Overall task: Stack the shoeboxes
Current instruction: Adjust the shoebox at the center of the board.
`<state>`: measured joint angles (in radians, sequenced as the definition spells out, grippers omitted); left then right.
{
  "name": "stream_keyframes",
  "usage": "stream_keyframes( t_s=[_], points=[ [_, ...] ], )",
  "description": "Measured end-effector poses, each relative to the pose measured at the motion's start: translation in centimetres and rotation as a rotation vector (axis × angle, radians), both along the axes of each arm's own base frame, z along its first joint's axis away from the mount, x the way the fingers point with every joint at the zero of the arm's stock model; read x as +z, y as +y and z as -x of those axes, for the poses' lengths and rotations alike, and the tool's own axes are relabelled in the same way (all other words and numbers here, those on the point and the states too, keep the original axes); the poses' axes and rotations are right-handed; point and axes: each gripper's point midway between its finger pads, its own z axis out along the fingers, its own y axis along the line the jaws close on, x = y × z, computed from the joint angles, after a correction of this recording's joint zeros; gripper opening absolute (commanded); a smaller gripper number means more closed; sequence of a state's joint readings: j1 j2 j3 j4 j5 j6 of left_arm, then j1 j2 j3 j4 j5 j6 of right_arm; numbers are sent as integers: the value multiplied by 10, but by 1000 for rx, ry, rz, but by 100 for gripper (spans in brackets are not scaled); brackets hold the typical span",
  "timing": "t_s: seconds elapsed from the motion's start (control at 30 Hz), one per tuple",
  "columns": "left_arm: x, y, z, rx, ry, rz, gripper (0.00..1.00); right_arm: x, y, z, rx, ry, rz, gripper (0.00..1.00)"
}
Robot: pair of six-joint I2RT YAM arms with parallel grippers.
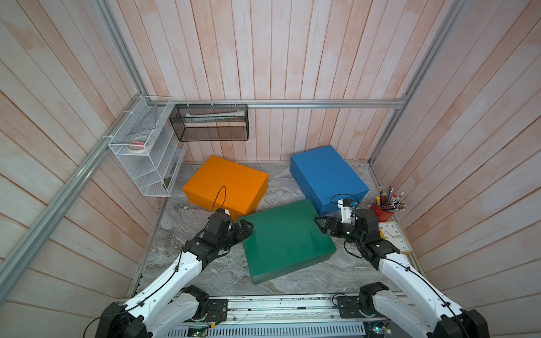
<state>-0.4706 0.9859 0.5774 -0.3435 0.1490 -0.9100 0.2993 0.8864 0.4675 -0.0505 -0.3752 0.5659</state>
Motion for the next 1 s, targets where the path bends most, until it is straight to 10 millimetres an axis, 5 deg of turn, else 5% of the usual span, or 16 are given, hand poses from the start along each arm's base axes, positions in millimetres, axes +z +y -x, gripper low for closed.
stream_keyframes(
  t_s=[0.33,0.63,1.0],
  points=[
    [-2,-10,-7,-32,-3,-24,100,0,19,38,-9,56,-77,90],
    [1,-16,-33,-68,-22,-117,100,-10,21,64,-60,130,-75,85],
    [-8,-26,-46,-123,-31,-151,100,-32,16,63,-111,178,-14,87]
  ],
)
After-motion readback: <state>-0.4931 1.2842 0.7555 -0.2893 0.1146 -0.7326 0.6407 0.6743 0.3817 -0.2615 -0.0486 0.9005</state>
